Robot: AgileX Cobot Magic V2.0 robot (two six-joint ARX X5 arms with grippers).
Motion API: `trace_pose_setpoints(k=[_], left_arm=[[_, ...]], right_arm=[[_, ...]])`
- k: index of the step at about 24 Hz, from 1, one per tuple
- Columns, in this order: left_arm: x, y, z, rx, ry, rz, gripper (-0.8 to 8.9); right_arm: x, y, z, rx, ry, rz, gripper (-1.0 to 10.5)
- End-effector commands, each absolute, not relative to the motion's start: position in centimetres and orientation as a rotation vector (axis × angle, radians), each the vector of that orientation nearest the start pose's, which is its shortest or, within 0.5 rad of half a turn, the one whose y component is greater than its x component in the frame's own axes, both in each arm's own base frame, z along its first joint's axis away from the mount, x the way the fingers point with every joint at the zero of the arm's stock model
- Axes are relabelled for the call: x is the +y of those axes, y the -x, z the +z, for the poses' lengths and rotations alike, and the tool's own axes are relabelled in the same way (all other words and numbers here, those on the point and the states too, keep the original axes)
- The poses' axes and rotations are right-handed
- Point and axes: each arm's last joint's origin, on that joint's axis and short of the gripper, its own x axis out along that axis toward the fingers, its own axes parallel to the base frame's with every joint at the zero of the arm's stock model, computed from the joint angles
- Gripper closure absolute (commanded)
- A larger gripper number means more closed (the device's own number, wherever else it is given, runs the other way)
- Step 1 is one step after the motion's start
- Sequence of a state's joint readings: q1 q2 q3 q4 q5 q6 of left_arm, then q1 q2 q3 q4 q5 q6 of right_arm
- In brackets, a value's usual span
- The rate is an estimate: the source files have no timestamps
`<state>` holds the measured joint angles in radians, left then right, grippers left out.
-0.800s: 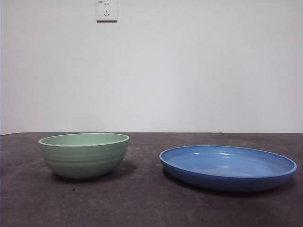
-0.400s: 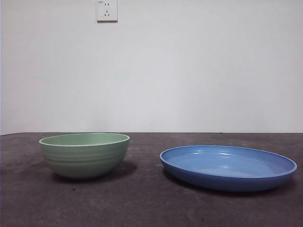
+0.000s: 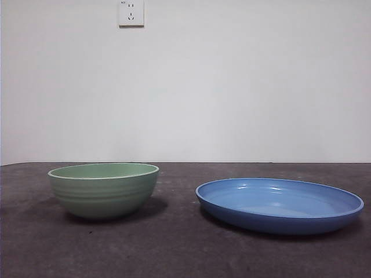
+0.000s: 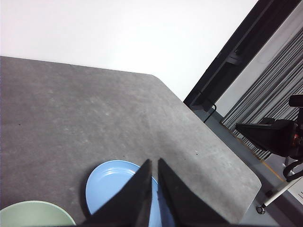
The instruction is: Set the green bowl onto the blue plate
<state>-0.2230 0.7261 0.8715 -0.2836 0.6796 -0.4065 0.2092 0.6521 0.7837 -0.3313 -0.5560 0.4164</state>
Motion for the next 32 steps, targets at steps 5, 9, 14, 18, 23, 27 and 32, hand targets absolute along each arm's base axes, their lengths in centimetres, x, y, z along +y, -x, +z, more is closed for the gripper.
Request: trace_pose_setpoints(k=[5, 9, 14, 18, 23, 27, 32], left_arm=[[-5.0, -13.8, 36.8, 0.295, 0.402, -0.874, 7.84], [-5.0, -13.8, 36.7, 0.296, 0.398, -0.874, 7.21], [-5.0, -13.8, 36.5, 0.305, 0.379, -0.870, 3.49], [-5.0, -13.8, 36.3, 0.309, 0.349, -0.864, 1.91], [-5.0, -13.9, 35.7, 0.353, 0.326, -0.828, 1.83], [-5.0, -14.2, 35.0, 0.421, 0.323, -0.814, 1.88], [-5.2, -15.2, 33.6, 0.542, 0.324, -0.796, 1.88]], right_arm=[[4.4, -12.9, 34.3, 0.333, -0.418, 0.722, 9.3], [4.4, -12.9, 34.2, 0.338, -0.418, 0.721, 9.2], [4.4, -13.0, 34.1, 0.347, -0.419, 0.711, 7.4], [4.3, -13.0, 34.0, 0.360, -0.418, 0.680, 4.0], [4.3, -13.0, 33.8, 0.361, -0.385, 0.675, 3.8], [4.3, -13.0, 33.8, 0.361, -0.377, 0.677, 3.8], [4.3, -13.0, 33.8, 0.361, -0.376, 0.676, 3.8]])
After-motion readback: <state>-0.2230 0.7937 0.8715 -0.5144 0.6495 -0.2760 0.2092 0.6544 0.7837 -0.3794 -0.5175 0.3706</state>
